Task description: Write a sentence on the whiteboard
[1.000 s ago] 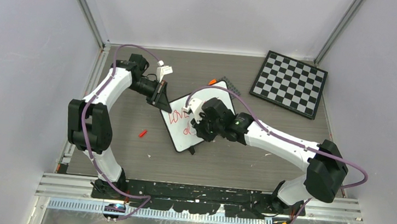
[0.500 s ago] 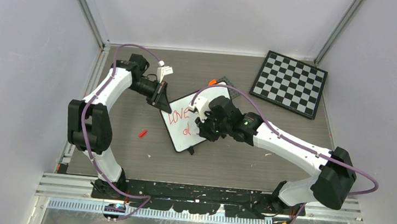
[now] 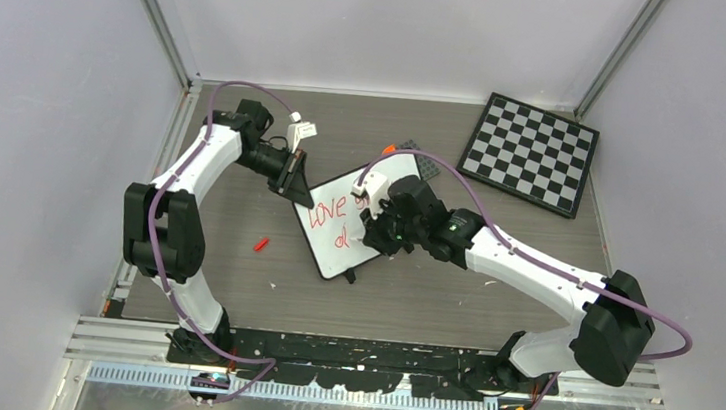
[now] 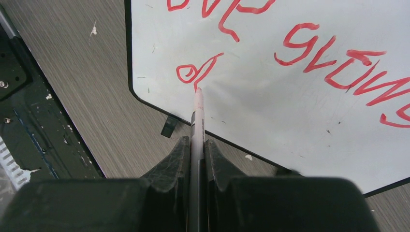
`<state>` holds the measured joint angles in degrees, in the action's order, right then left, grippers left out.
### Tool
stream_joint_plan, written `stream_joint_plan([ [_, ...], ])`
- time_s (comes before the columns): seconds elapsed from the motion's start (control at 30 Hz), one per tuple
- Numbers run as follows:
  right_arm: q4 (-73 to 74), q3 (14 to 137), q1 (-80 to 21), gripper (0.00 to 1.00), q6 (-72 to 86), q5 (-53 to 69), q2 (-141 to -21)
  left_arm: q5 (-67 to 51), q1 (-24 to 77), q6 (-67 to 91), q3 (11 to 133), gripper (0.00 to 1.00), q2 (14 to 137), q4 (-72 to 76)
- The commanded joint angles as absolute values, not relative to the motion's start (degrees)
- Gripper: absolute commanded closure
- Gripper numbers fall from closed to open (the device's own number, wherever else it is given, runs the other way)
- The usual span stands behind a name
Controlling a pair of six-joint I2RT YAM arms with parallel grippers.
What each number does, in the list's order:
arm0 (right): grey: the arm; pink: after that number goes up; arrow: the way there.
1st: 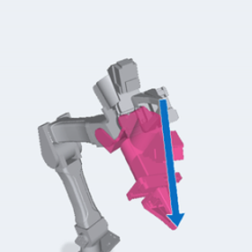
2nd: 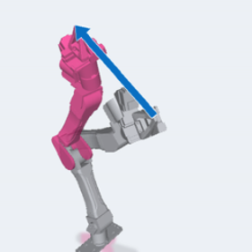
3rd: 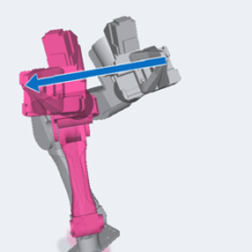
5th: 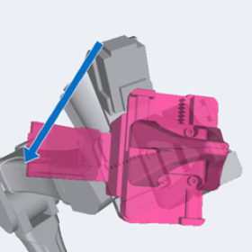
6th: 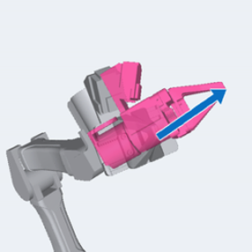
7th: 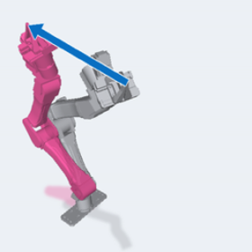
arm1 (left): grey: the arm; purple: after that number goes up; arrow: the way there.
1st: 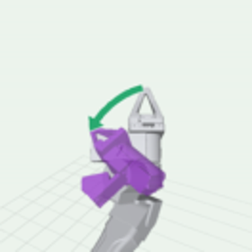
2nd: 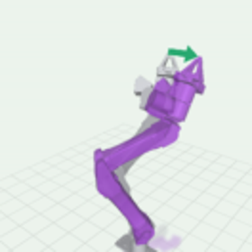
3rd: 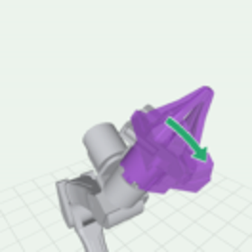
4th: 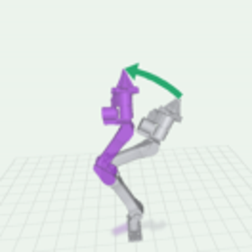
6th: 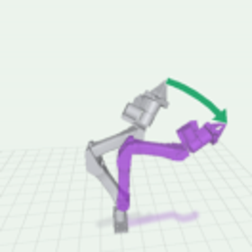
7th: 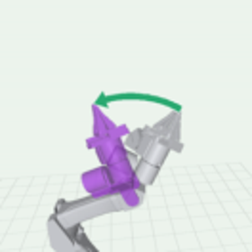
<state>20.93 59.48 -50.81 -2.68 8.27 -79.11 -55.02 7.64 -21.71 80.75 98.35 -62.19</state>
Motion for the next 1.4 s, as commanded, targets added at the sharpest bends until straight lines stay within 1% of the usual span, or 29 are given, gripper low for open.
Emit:
stream_joint_plan([
  [0.0, 16.87, 59.38, -50.74, 1.00, -0.85, 9.09, -77.86, -50.27, 8.43, -21.28, 80.17, 1.00, 98.56, -61.34],
  [0.2, 16.91, 59.50, -50.86, 1.00, -0.44, 8.57, -78.46, -50.26, 8.52, -21.28, 80.22, 1.00, 98.70, -61.35],
  [0.5, 17.73, 59.77, -51.34, 1.00, -0.70, 3.75, -79.78, -50.25, 8.53, -21.36, 80.16, 1.00, 98.28, -61.46],
  [0.87, 17.82, 60.93, -51.58, 1.00, -0.88, 1.01, -81.95, -50.32, 8.55, -21.55, 79.91, 1.00, 98.13, -61.36],
  [1.37, 17.31, 62.44, -51.88, 1.00, -0.95, 1.69, -82.96, -50.45, 8.53, -22.05, 80.07, 1.00, 98.26, -61.68],
])
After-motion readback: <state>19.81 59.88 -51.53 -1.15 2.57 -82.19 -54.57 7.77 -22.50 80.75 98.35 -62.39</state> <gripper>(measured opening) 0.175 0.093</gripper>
